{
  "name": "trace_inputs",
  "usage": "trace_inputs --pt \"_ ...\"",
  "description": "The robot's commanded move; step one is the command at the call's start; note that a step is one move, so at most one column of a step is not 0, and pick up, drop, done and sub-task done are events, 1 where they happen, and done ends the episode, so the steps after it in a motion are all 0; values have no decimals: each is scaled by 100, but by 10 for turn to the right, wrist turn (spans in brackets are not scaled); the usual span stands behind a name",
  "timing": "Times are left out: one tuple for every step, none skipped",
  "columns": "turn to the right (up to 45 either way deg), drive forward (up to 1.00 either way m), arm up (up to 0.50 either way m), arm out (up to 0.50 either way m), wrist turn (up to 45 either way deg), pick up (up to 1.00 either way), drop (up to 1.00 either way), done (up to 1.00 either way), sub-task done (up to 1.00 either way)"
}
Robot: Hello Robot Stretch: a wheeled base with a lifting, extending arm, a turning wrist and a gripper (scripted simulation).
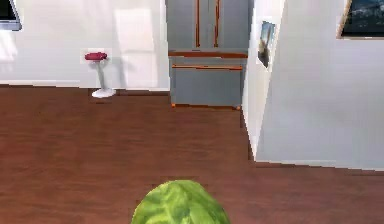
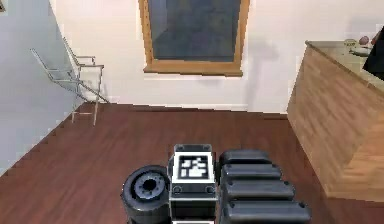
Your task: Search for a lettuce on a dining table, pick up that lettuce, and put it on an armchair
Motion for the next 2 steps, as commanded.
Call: trace_inputs --pt "-420 0 0 0 0 0 0 0 0" --pt "0 55 0 0 0 0 0 0 0"
